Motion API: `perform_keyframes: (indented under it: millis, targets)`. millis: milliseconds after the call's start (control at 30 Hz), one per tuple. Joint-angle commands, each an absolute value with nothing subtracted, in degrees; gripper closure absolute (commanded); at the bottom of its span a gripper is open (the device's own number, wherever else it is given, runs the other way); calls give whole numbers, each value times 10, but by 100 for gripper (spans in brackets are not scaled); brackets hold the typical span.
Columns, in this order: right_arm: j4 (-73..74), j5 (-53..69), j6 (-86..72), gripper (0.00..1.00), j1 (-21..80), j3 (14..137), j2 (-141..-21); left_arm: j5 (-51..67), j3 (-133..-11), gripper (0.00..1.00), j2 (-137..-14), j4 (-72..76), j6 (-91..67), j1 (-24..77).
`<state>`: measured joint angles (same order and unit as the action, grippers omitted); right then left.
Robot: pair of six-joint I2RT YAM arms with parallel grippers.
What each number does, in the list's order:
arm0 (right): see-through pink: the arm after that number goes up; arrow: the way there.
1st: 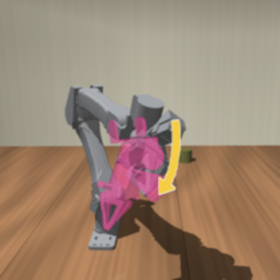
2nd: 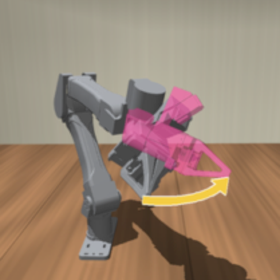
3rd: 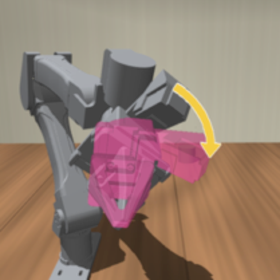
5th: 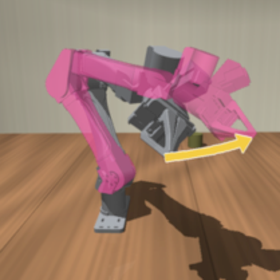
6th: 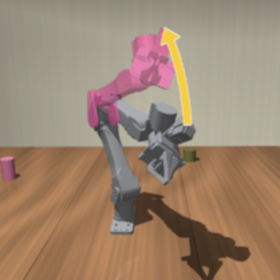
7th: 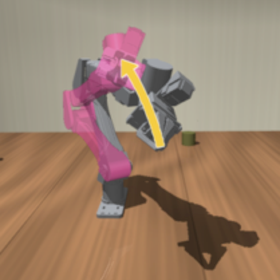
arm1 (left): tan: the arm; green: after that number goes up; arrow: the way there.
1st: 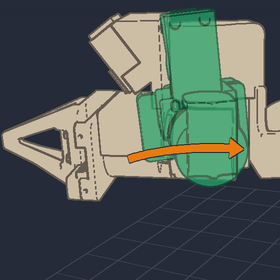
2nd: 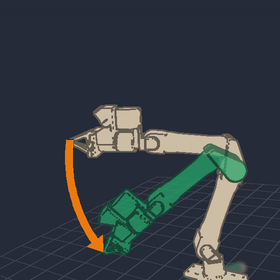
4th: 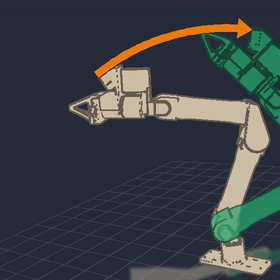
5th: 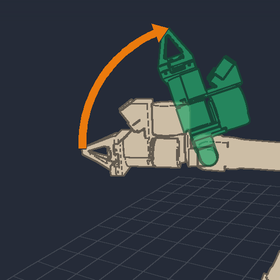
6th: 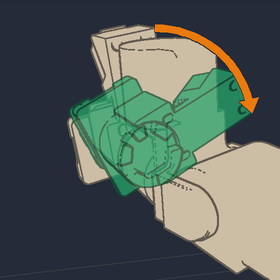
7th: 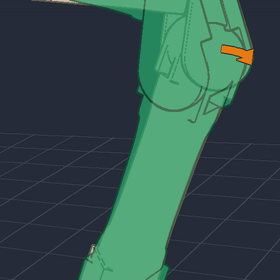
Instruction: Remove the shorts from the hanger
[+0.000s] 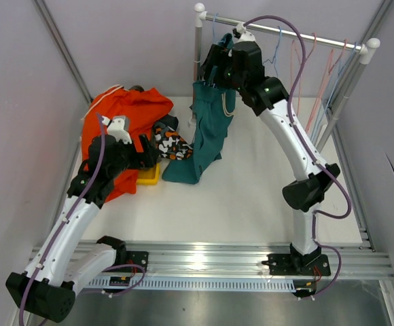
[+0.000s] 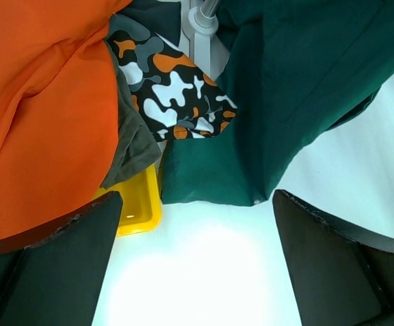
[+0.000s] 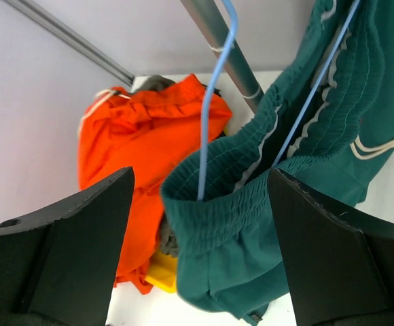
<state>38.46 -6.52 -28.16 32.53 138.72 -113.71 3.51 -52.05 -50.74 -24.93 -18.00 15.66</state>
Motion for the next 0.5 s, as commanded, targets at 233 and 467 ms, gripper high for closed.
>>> perform_keyframes:
  millis: [233, 467]
  targets:
    - [329, -88, -275, 24, 336, 1419, -1168, 62, -515, 1, -489, -229, -182, 161]
    - [308, -90, -287, 39, 338, 1420, -1190, 58, -514, 1, -487, -232, -182, 161]
